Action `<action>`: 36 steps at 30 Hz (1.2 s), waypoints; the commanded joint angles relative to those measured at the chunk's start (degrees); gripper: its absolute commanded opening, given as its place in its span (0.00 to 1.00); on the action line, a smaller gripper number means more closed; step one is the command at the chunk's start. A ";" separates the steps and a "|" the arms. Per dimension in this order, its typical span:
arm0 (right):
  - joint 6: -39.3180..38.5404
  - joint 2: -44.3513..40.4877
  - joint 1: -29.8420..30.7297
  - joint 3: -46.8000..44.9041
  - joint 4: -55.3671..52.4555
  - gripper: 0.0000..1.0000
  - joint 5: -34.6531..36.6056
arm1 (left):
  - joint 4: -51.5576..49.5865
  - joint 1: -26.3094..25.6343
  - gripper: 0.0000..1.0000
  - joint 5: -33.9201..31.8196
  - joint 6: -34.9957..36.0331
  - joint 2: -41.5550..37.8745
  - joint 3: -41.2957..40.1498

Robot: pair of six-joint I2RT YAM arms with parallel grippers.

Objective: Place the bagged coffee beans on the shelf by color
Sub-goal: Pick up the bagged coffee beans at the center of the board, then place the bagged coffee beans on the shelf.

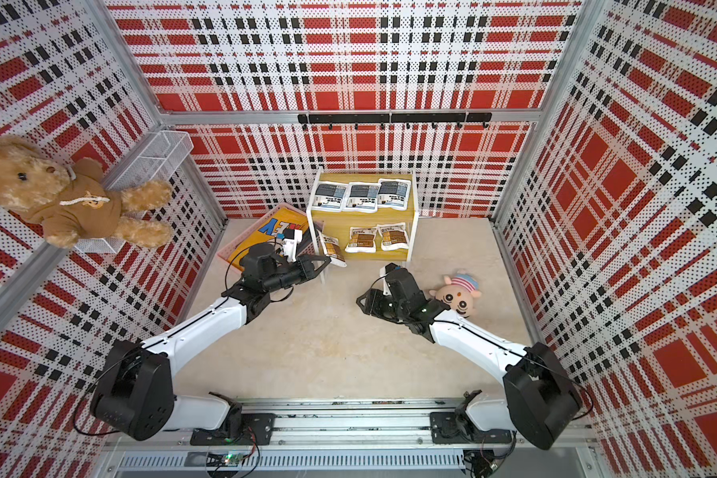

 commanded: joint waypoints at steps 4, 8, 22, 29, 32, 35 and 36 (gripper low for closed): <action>-0.98 1.49 -0.39 2.64 1.99 0.50 -0.64 | -3.93 0.76 0.00 -2.55 3.30 1.83 2.45; -1.07 1.83 -0.39 2.70 2.30 0.50 -0.82 | -3.57 0.76 0.00 -2.56 3.48 2.88 2.98; -2.37 5.27 -0.21 3.59 12.89 0.37 -0.07 | -3.35 0.76 0.00 -2.73 3.30 4.96 5.77; 8.38 8.01 -0.29 0.77 30.35 0.45 -1.19 | -3.49 1.24 0.00 -2.21 3.39 5.62 6.43; 15.51 10.15 -0.25 -0.83 38.30 0.50 -1.01 | -3.51 1.54 0.00 -1.72 3.39 5.80 6.35; 21.45 13.18 -0.25 -1.10 44.37 0.51 -1.61 | -3.52 1.73 0.00 -1.41 3.48 5.75 6.21; 23.04 14.33 -0.24 -0.97 45.85 0.51 -1.82 | -3.46 1.86 0.00 -1.32 3.56 5.75 6.13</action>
